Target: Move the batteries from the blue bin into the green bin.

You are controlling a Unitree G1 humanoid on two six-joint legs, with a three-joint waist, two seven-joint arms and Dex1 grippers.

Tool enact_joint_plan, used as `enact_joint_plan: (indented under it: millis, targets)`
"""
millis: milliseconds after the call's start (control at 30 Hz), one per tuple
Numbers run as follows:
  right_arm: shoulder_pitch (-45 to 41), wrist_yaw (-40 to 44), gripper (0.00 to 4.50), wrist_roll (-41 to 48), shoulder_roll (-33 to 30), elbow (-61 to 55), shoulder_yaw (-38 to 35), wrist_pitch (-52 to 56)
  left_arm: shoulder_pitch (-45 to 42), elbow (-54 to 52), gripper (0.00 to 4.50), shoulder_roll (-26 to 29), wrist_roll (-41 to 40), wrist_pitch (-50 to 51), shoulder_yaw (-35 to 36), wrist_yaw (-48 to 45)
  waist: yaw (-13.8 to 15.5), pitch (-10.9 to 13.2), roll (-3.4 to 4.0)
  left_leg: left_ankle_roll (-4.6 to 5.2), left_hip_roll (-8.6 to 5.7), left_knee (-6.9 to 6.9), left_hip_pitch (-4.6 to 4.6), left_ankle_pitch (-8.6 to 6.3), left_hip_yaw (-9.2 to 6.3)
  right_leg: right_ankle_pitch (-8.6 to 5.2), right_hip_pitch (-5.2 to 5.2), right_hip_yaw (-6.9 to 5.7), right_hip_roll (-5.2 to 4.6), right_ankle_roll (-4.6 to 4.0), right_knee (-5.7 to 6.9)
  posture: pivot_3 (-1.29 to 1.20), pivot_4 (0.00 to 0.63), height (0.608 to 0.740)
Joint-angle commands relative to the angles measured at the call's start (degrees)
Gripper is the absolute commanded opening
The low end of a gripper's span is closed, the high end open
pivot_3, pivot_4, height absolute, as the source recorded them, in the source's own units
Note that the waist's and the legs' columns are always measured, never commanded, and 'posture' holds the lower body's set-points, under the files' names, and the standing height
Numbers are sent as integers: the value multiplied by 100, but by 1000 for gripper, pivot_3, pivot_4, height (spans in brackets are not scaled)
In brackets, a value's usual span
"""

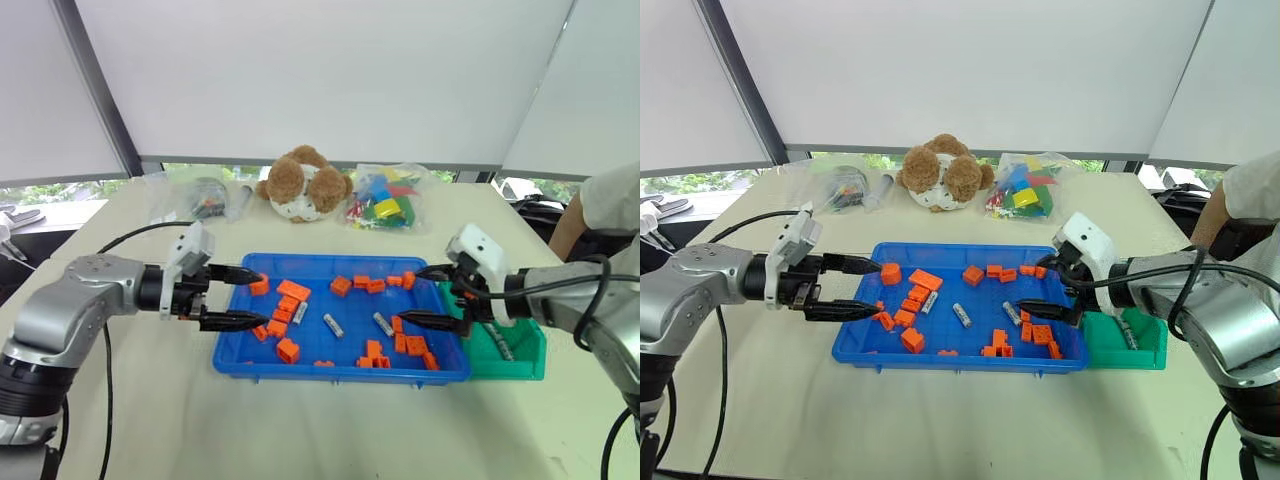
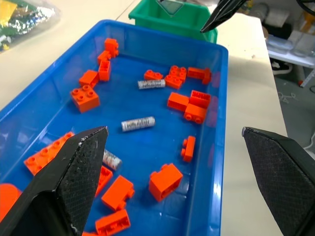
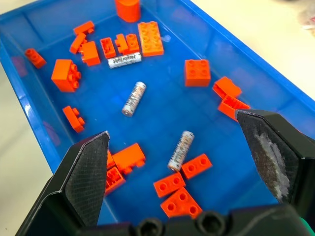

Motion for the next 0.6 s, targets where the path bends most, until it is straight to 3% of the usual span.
enact_joint_plan:
  millis: [33, 600]
  targets:
    - [-71, -96, 4455, 19, 95, -182, -22, -92, -38, -70, 4500, 110, -13, -106, 215, -57, 0, 0, 0, 0, 0, 0, 0, 0, 0, 0, 0, 0, 0, 0, 0, 0, 150, 733]
    - [-671, -29, 4455, -153, 461, 209, 535, -323, 82, -132, 4500, 333, -8, 25, 386, -4, -1, 0, 0, 0, 0, 0, -1, 0, 0, 0, -2, -1, 0, 0, 1, 0, 150, 733]
